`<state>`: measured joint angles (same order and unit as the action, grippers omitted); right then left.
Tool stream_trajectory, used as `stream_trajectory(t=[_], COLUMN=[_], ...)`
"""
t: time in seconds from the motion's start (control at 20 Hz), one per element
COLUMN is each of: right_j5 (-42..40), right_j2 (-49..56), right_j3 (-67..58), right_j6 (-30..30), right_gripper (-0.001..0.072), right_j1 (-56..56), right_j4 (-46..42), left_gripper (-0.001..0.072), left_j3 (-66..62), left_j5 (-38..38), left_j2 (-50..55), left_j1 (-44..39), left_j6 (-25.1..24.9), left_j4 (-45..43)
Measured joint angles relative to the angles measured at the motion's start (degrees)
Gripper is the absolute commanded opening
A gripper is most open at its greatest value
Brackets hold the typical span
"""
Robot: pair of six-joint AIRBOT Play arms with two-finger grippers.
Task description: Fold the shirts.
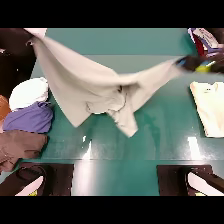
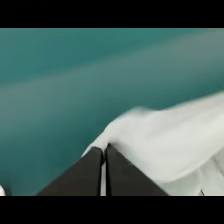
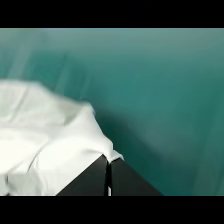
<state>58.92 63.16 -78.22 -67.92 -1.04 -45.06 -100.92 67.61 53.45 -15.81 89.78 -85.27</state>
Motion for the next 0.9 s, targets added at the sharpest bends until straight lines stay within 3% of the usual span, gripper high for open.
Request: stream_trajectory(t=[0.2,0.5,0.75,0.9], right_j5=[0.0,0.7,2.9,5.6], right_j2=[-9.3,-17.6,-15.8,-10.4], right_j3=[-15.0,-30.3,-41.3,-46.4], right_j6=[0.1,-0.1,-3.7,-6.1], right_gripper=[0.0018,0.0018,0.0017,0.0017], right_j1=[6.5,19.7,29.9,31.8], right_j4=[0.1,0.0,0.5,1.0], left_gripper=[0.0022,0.0021,0.0021,0.0021], left_j3=[-15.8,-23.2,-24.7,-21.0], left_j5=[-0.3,-7.7,-10.8,-11.5], left_j2=[-1.4,-5.4,-6.4,-6.6], left_j1=[0.0,0.0,0.0,0.0], left_j6=[0.2,0.2,0.2,0.2], left_j4=[-0.8,5.6,11.5,9.2])
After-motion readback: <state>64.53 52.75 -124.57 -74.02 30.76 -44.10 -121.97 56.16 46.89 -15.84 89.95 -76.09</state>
